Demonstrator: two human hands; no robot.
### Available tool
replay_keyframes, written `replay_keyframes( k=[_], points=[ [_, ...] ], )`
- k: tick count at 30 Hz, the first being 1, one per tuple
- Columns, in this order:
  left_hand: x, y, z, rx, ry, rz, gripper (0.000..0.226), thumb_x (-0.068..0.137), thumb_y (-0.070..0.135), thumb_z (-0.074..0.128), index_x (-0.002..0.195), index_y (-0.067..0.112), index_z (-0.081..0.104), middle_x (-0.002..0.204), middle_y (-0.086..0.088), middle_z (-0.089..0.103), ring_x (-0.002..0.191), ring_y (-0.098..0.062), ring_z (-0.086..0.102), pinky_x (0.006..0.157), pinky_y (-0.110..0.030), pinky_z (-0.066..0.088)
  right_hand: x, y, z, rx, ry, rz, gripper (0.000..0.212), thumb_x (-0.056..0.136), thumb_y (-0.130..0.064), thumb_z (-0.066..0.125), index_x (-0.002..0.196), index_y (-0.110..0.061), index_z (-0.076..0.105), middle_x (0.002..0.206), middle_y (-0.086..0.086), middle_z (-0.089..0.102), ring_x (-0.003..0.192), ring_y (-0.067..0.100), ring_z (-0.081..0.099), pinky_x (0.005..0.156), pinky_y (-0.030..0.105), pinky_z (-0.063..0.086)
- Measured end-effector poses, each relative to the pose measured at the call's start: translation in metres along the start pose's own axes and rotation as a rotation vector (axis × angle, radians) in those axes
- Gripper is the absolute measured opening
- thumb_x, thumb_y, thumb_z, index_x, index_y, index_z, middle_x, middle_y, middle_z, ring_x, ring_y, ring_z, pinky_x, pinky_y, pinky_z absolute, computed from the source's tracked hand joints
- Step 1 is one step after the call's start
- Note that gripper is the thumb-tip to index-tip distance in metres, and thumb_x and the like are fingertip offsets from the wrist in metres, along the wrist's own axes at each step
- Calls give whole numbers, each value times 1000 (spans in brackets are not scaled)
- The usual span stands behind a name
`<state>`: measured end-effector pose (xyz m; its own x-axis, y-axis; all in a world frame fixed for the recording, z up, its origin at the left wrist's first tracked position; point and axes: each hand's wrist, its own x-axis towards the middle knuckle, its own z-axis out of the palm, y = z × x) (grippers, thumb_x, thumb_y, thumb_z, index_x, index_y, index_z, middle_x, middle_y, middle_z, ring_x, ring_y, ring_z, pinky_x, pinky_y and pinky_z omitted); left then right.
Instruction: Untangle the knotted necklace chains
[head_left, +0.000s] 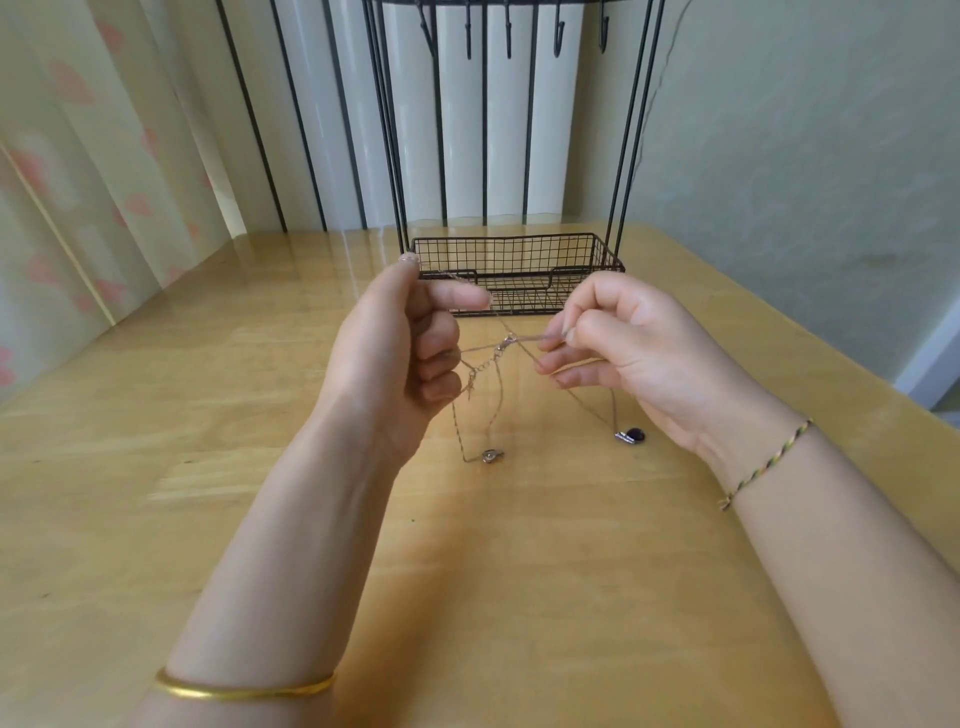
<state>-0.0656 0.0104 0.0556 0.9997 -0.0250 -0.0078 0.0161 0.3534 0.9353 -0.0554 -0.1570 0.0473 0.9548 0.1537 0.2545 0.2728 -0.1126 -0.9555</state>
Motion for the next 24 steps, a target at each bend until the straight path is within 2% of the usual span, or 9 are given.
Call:
replay_keyframes(
  k=[2, 5, 11, 19, 24],
  points=[
    [0, 0, 0, -38, 1, 8, 52, 101, 42, 31, 89, 11, 71, 48, 6, 21, 45, -10, 16, 37, -19, 16, 1, 3, 1, 61, 11, 26, 23, 84, 9, 41, 69, -8, 49, 80, 8, 63, 70, 18, 66, 65, 30, 56],
    [-2, -1, 0, -15, 17, 21, 49, 100, 48, 33, 108, 16, 69, 50, 6, 21, 45, -9, 16, 38, -20, 17, 4, 6, 0, 231, 15, 62, 25, 83, 10, 40, 67, -9, 46, 81, 9, 64, 73, 21, 62, 65, 30, 53],
    [-5, -3, 3, 76, 38, -14, 48, 95, 57, 37, 121, 21, 56, 52, 6, 26, 49, -10, 17, 43, -21, 15, 4, 5, -3, 511, -3, 72, 28, 85, 7, 33, 67, -12, 41, 75, 8, 67, 53, 14, 52, 49, 22, 42],
    [-4, -4, 5, 146, 62, -2, 46, 94, 60, 38, 125, 27, 47, 54, 5, 33, 48, -10, 22, 46, -22, 15, 5, 6, -4, 590, -4, 132, 25, 90, 0, 31, 72, -15, 42, 68, 6, 64, 48, 16, 57, 44, 21, 45],
    [-1, -8, 5, 184, 73, 70, 31, 97, 53, 39, 113, 29, 50, 52, 4, 45, 46, -10, 30, 41, -18, 23, 7, 12, -6, 582, 12, 207, 22, 90, -5, 34, 74, -17, 43, 63, 5, 55, 44, 15, 50, 42, 19, 41]
  ],
)
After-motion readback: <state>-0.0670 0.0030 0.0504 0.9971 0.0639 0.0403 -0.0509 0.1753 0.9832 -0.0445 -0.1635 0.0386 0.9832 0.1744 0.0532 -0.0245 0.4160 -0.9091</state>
